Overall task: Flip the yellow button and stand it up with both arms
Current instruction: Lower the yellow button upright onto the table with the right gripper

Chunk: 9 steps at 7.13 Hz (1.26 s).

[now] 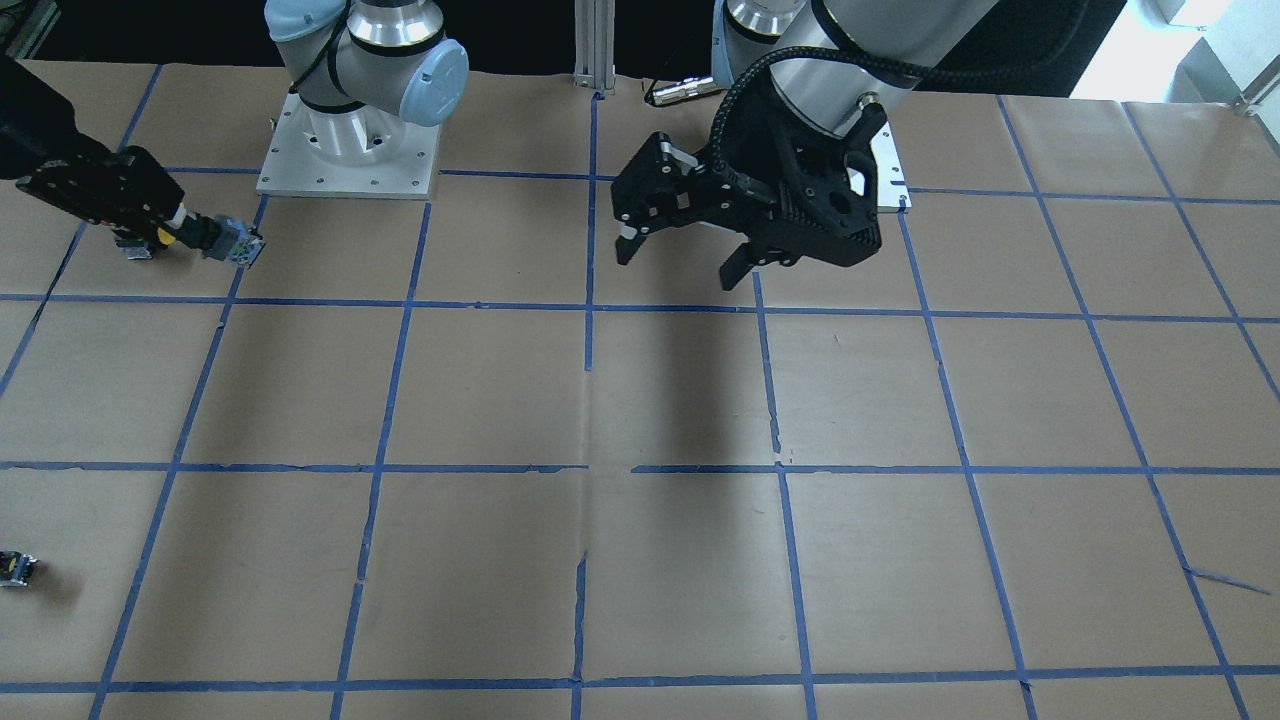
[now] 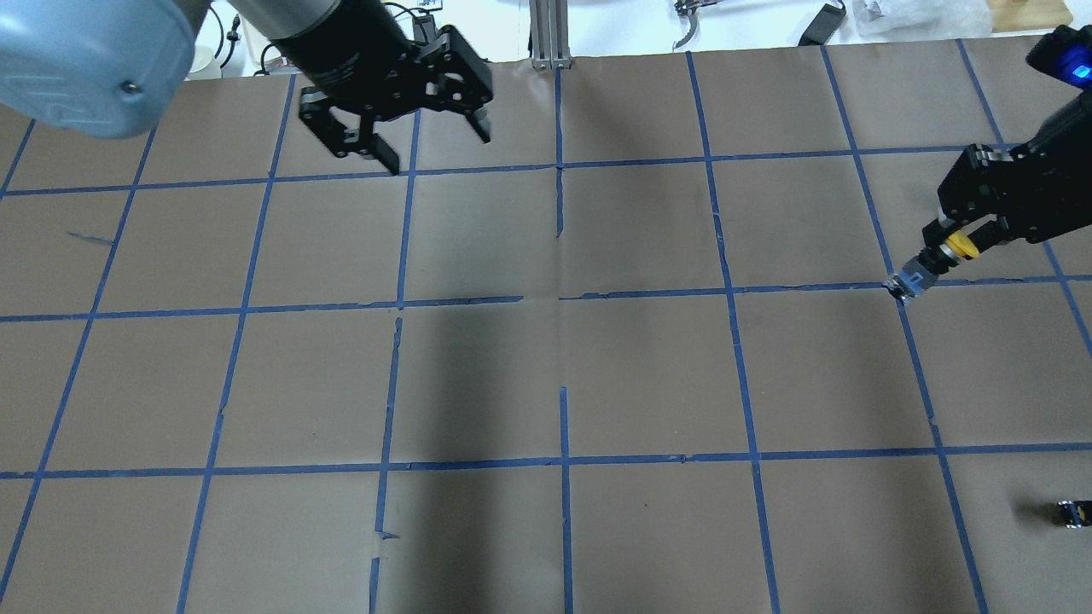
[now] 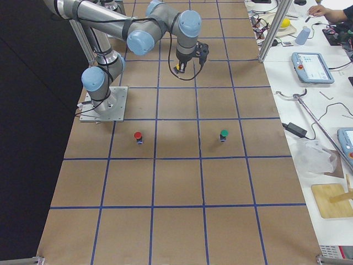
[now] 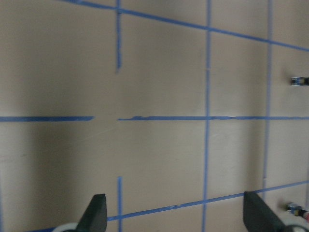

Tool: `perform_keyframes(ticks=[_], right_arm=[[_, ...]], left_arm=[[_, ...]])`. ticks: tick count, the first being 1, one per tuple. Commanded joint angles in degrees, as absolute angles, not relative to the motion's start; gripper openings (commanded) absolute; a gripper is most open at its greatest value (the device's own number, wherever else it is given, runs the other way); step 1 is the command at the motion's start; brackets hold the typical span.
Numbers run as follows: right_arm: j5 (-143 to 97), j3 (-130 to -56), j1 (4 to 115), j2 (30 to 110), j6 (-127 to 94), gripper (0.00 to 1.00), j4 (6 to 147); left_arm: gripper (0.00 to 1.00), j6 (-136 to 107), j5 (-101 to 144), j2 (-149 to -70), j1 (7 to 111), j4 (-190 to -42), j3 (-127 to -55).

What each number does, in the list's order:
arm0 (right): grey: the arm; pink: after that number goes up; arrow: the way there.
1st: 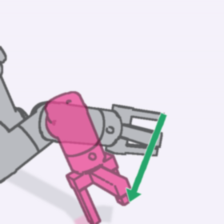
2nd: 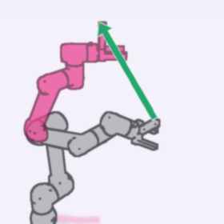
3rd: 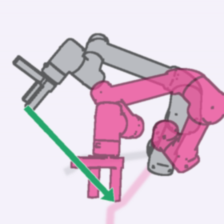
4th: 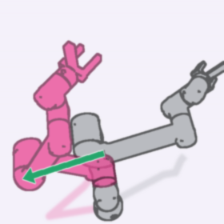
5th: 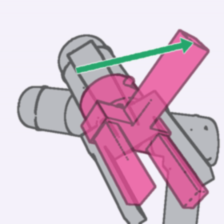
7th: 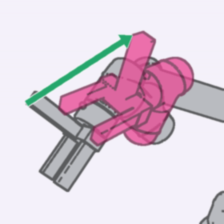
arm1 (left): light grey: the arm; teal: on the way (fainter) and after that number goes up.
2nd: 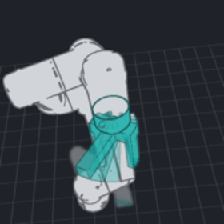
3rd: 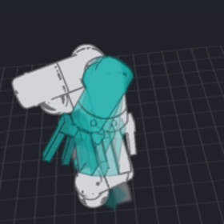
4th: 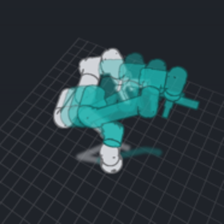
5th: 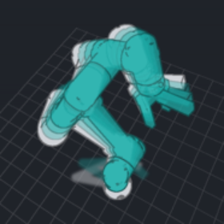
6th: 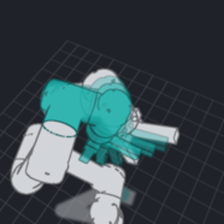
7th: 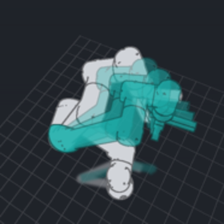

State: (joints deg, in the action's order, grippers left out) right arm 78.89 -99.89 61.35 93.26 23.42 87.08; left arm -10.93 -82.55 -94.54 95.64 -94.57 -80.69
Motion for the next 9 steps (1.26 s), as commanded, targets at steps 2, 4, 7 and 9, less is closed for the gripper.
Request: perform_keyframes(ticks=[2, 4, 7, 9], right_arm=[[85.15, -106.51, 57.49, 86.69, 22.86, 0.14, 105.77], [85.25, -106.87, 52.76, 84.21, 15.69, 0.14, 108.98], [93.31, -106.96, 52.38, 77.70, 5.99, 0.14, 117.75], [96.75, -111.41, 52.38, 77.35, 5.45, 0.13, 127.10]], left_arm=[[1.00, -3.35, -94.04, -90.72, 93.25, -95.99, -85.42], [1.00, -3.25, -93.87, -90.00, 93.34, -93.88, -86.04], [1.00, -3.25, -93.78, -89.48, 93.25, -92.55, -85.96], [1.00, -3.25, -93.69, -89.03, 92.90, -92.64, -86.04]])
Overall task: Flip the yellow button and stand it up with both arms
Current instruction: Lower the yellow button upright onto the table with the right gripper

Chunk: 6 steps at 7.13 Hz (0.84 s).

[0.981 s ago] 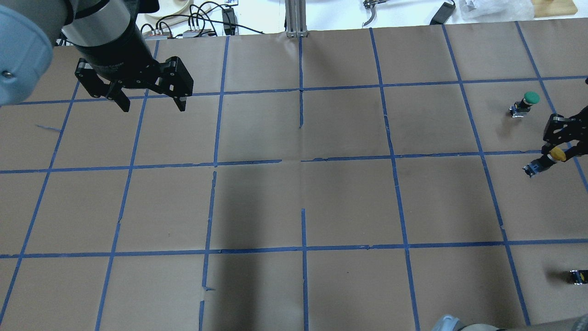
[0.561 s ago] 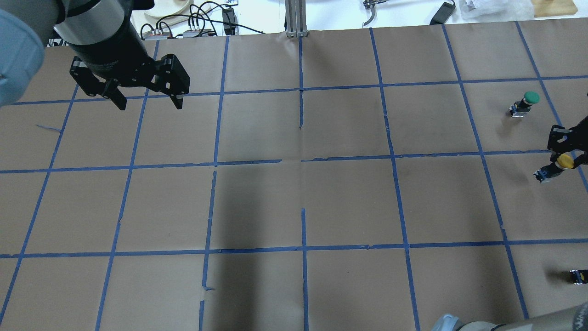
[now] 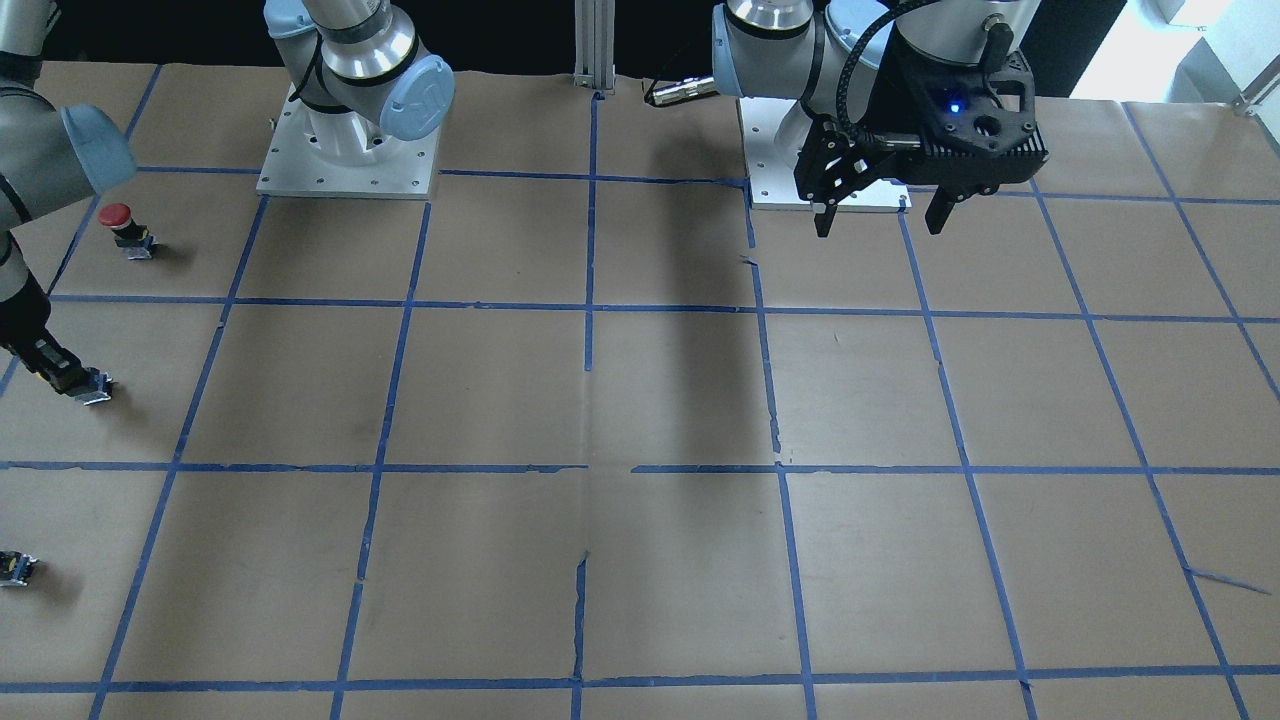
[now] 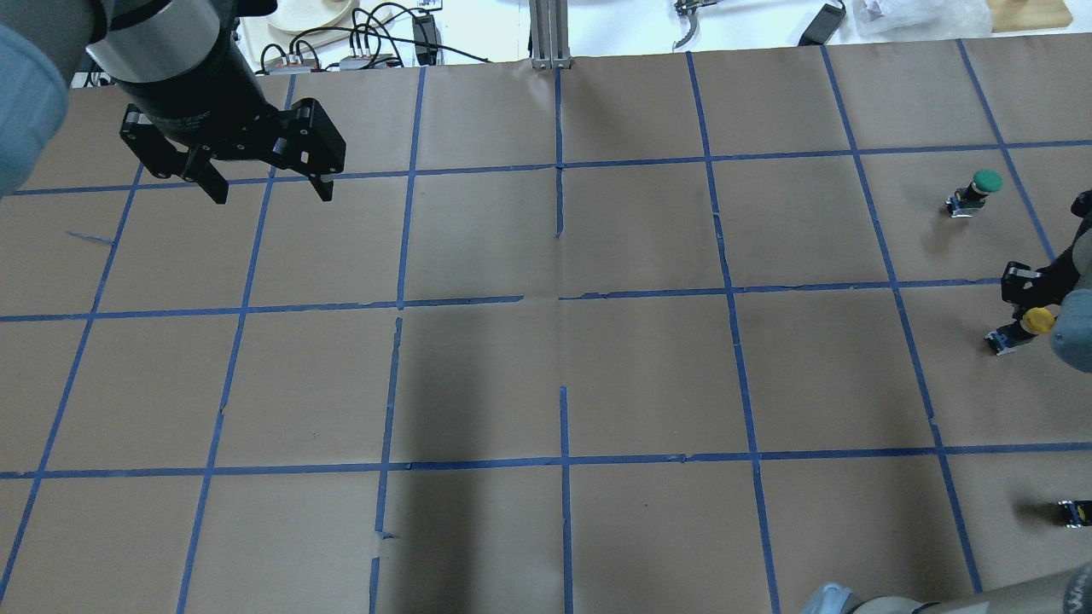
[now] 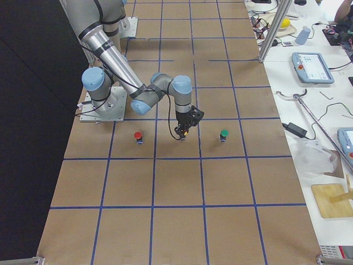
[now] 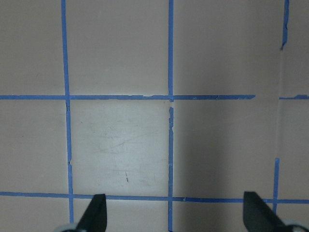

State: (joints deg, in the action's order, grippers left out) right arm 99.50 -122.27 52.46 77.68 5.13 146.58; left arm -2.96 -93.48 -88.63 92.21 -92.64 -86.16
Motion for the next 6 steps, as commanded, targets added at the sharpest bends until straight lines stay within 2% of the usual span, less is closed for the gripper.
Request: perform_keyframes(ticks=[1, 2, 3, 6], right_arm=[[102.30, -122.43, 52.47, 77.87, 5.10, 0.31, 146.69], [102.13, -122.26, 52.47, 77.78, 5.10, 0.56, 146.86], [102.22, -122.08, 52.91, 77.87, 5.10, 0.99, 147.91], [101.78, -121.12, 53.61, 80.05, 6.14, 1.00, 143.30]], left_arm=[[1.00, -2.90, -93.43, -88.59, 92.11, -92.64, -86.31], [1.00, -2.90, -93.43, -88.59, 92.02, -92.64, -86.31], [1.00, -2.90, -93.43, -88.59, 91.85, -92.64, -86.31], [1.00, -2.90, -93.43, -88.59, 91.76, -92.72, -86.31]])
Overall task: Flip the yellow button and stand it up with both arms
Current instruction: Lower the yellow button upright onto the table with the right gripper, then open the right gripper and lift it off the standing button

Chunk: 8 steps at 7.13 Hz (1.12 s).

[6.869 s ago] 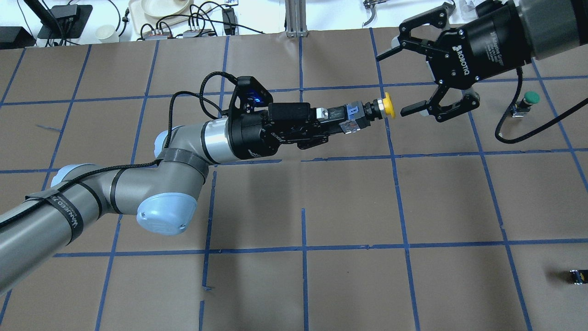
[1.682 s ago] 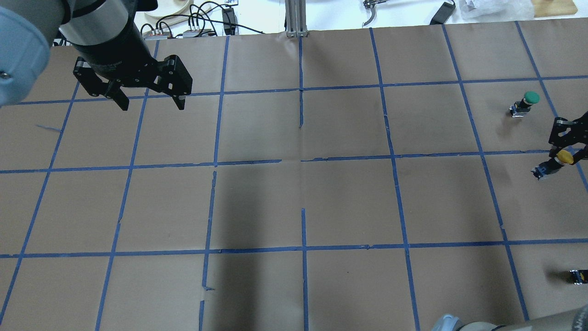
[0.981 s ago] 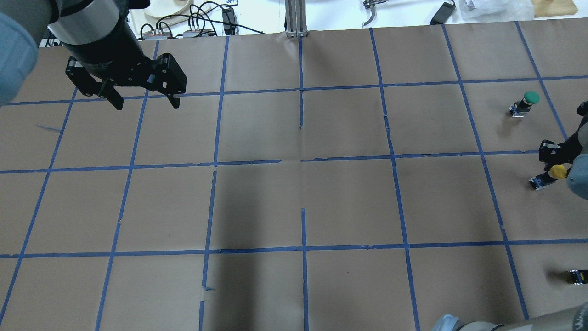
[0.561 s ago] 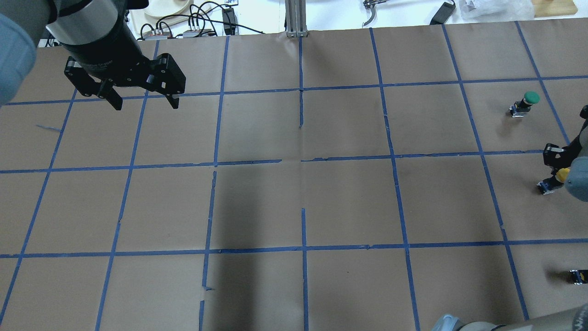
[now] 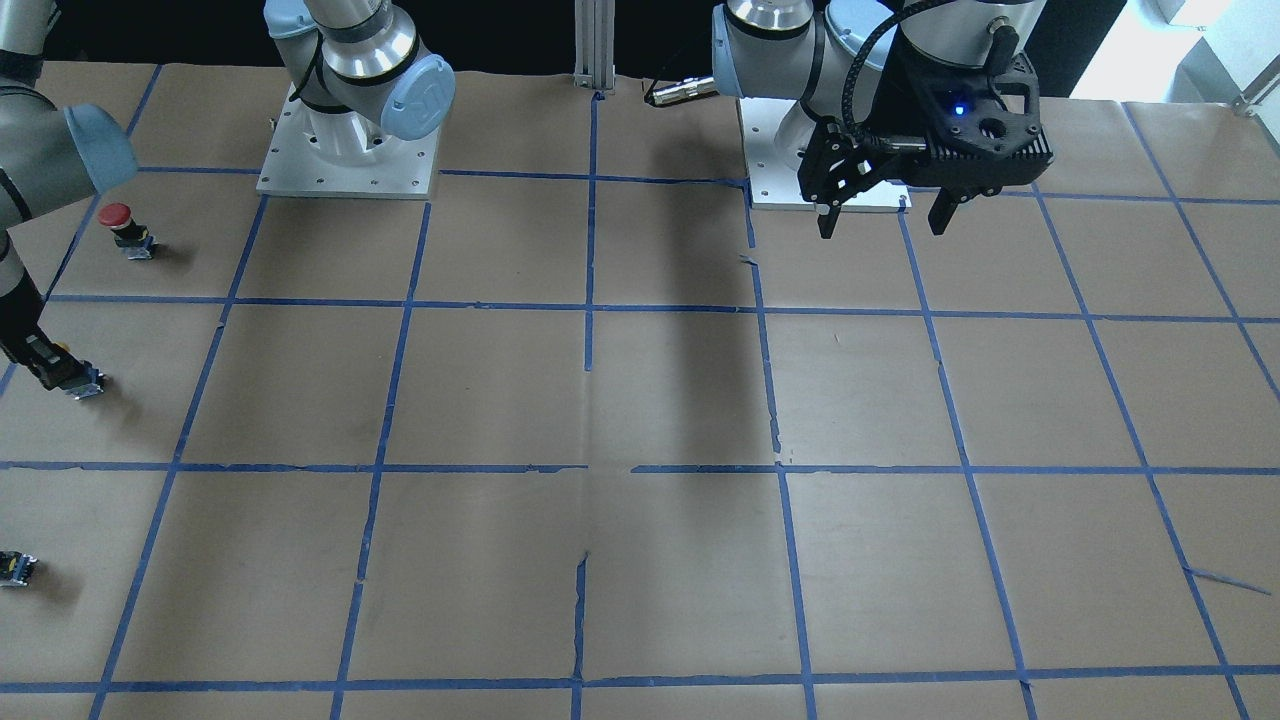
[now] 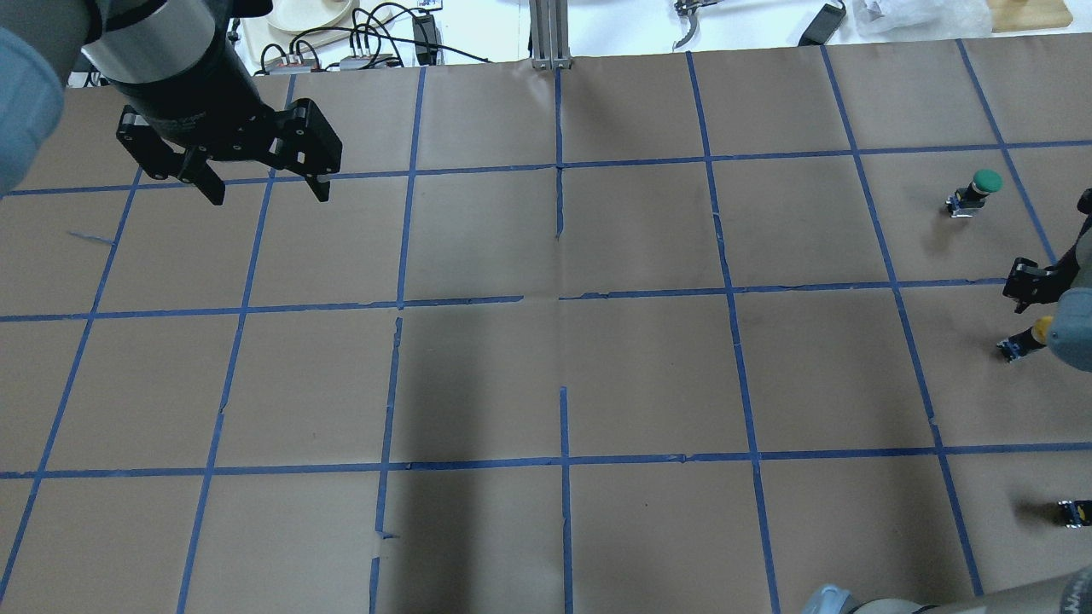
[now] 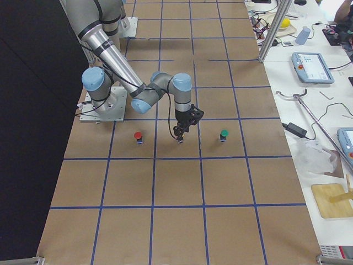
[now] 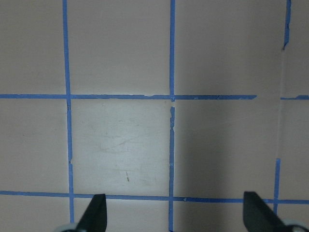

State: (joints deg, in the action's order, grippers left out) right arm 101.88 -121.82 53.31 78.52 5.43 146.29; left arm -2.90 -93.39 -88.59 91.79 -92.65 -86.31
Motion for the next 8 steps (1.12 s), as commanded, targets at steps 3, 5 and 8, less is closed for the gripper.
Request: perform_keyframes(ticks=[3, 5, 8], right_arm=[[101.34, -113.32, 58.69, 86.99, 6.15, 1.00, 119.96], [93.22, -106.38, 66.50, 92.34, 5.28, 1.00, 100.74], [92.55, -95.23, 76.78, 98.43, 5.27, 1.00, 82.12]], left_arm=[[1.00, -2.90, -93.52, -88.59, 91.76, -92.81, -86.31], [1.00, -2.90, -93.52, -88.59, 91.76, -92.81, -86.31], [1.00, -2.90, -93.52, -88.59, 91.76, -92.81, -86.31]])
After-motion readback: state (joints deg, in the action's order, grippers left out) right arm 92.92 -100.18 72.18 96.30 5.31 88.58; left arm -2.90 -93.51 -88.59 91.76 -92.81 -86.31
